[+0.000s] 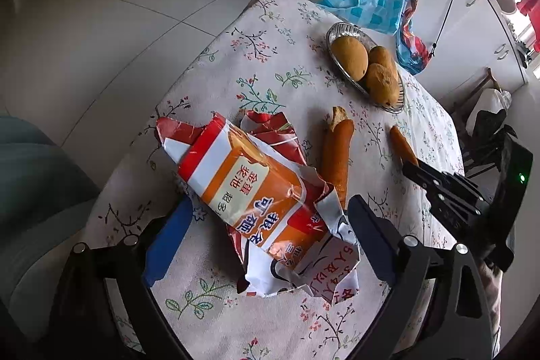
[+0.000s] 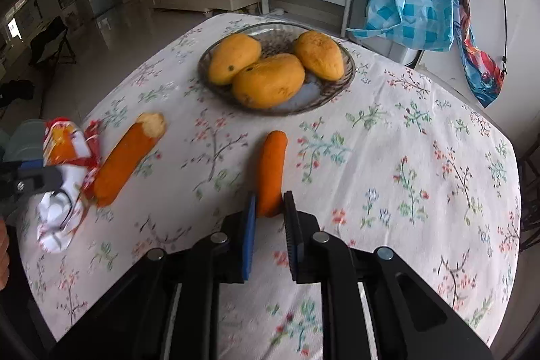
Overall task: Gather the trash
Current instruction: 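Grasp an orange carrot piece with the right tool while the left tool holds the chip bag, then lift the chip bag with the left tool while the right tool lifts the carrot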
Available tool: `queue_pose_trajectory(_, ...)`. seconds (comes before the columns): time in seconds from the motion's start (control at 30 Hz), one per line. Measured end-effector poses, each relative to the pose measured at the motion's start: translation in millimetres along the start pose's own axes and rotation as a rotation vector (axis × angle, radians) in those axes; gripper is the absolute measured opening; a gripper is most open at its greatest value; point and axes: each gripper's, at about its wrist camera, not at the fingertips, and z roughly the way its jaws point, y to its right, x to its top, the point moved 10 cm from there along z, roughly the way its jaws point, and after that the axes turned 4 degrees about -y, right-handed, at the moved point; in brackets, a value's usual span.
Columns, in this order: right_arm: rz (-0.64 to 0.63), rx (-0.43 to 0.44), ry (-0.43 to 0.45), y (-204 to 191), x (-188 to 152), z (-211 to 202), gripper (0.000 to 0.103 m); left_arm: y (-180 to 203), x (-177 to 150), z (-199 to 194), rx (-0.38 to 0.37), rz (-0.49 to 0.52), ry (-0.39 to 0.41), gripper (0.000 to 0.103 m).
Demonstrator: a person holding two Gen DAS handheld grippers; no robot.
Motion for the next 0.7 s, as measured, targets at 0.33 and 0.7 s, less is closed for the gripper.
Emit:
queue_pose_trajectory(0.33,-0.005,0.034,-0.013,-23,-28,-24,0.017,0,-17,-8,0.002,0.009,0.006,0.091)
queue_pose_trajectory(0.7,0.012,0.031,-0.028,-30,-50,-41,0.017,0,-23,-11,0.006,0.01,0.007,0.091)
